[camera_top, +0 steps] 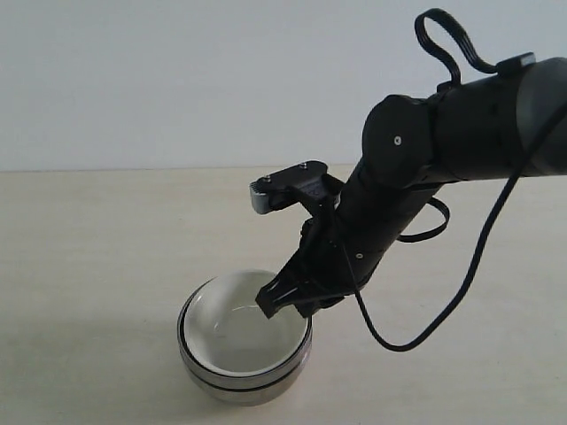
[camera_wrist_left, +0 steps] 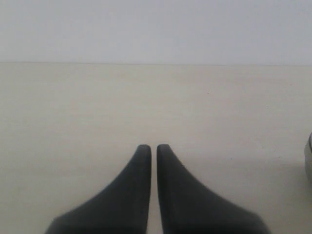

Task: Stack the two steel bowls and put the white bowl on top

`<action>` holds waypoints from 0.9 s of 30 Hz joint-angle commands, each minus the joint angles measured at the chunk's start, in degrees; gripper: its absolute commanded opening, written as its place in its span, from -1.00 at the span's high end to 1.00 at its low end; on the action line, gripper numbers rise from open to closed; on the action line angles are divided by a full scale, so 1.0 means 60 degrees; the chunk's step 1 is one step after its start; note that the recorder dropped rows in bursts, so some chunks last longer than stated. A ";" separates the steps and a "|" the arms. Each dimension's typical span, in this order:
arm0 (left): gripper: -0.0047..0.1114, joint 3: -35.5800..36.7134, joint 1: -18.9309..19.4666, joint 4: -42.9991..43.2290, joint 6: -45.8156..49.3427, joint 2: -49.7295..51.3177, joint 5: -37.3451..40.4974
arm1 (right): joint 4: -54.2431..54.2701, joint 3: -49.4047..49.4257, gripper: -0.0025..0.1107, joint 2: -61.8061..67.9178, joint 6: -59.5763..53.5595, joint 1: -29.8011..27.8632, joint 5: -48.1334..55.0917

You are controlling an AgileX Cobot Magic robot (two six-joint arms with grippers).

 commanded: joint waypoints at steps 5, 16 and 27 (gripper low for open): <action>0.85 0.0029 -0.0048 0.0000 -0.0045 -0.0029 -0.0070 | 0.0436 -0.0044 0.96 -0.0251 -0.0091 0.0275 -0.0940; 0.85 0.0029 -0.0048 0.0000 -0.0045 -0.0029 -0.0070 | 0.0538 -0.0044 0.96 -0.0114 -0.0095 0.1335 -0.3777; 0.85 0.0029 -0.0048 0.0000 -0.0045 -0.0029 -0.0070 | 0.0604 -0.0044 0.96 0.1037 -0.0012 0.1448 -0.4952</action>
